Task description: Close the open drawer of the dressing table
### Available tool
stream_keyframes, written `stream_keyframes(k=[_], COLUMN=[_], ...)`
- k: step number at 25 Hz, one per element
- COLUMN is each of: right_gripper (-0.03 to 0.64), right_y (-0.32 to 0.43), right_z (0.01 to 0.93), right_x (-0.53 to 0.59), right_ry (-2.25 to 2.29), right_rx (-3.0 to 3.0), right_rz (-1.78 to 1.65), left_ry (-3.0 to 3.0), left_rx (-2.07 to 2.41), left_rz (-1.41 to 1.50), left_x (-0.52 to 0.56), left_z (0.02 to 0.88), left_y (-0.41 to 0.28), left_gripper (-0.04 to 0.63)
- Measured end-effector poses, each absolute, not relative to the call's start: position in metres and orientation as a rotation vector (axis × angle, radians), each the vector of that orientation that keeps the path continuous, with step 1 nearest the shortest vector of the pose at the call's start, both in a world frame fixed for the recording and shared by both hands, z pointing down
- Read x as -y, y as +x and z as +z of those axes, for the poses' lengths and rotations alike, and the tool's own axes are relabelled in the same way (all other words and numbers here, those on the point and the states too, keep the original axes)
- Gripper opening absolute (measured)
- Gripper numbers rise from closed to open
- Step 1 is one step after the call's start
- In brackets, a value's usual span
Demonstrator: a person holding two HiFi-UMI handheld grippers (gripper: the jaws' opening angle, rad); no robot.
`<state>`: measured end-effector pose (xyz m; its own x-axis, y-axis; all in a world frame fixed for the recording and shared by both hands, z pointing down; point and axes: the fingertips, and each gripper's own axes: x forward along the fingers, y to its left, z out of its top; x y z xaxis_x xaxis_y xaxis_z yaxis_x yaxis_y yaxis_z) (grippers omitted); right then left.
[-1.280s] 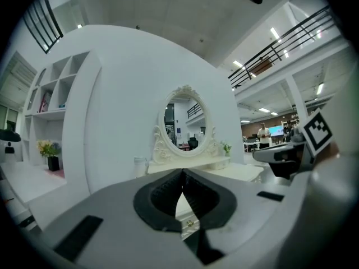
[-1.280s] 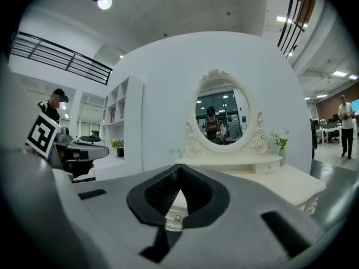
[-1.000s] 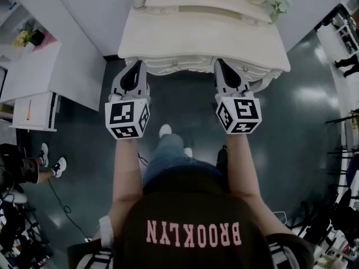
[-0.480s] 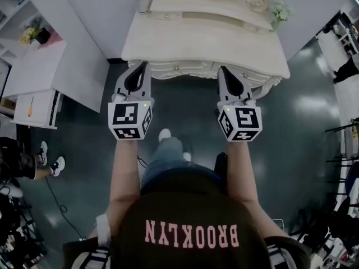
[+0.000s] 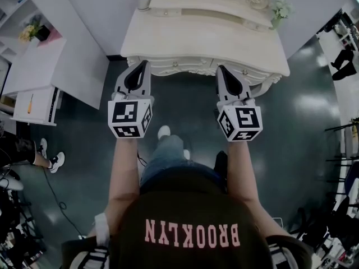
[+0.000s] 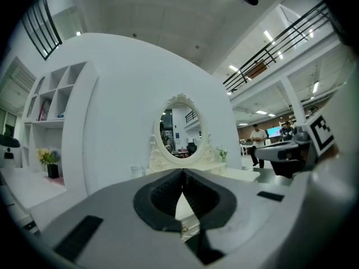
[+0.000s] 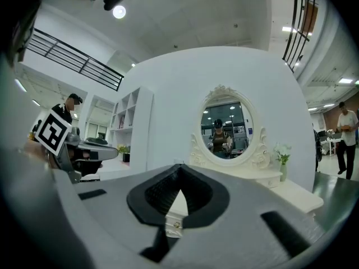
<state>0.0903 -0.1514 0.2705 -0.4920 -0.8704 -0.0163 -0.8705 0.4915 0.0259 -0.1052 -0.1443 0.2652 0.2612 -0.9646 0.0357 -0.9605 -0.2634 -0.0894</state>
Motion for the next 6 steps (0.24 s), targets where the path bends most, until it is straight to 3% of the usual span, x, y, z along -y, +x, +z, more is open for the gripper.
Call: stream_keyframes(k=[6], right_gripper=[-0.003], right_y=[0.0925], right_z=[0.2713], right_x=[0.1476], right_ry=[-1.580], right_rx=[-2.711], right_rz=[0.049], left_ry=[-2.460], left_rx=[-1.862], left_rz=[-0.133], left_x=[0.1416], left_z=[0.2665], left_y=[-0.1005], left_gripper=[0.003])
